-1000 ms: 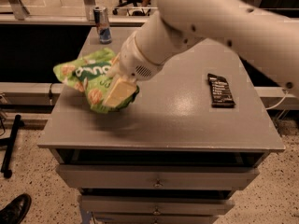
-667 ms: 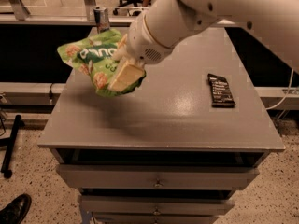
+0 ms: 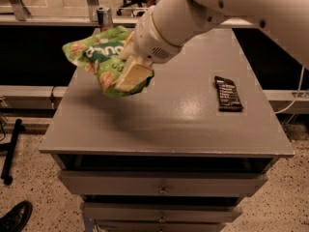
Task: Move green rice chip bag near rxbar chocolate
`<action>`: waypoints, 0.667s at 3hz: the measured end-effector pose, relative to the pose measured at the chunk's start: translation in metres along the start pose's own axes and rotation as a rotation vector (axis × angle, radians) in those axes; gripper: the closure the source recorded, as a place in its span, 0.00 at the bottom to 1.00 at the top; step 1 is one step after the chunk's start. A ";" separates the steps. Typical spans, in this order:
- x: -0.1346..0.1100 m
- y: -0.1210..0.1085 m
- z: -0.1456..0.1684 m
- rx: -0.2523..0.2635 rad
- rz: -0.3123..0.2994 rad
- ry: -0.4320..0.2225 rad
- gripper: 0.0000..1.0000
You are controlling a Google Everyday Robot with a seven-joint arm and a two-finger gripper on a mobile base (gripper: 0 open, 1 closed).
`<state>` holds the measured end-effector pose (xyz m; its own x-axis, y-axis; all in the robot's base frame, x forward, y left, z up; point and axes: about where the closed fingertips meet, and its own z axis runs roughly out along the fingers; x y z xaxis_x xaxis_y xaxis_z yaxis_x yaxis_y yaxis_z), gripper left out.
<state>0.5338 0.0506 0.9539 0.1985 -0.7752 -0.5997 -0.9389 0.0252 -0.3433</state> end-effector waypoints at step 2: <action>0.108 -0.065 -0.101 0.210 0.056 0.167 1.00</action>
Offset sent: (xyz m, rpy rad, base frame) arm 0.0789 -0.2215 0.0527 -0.1346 -0.1814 -0.3360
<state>0.5882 -0.0987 0.9840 0.0823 -0.8617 -0.5008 -0.8647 0.1881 -0.4658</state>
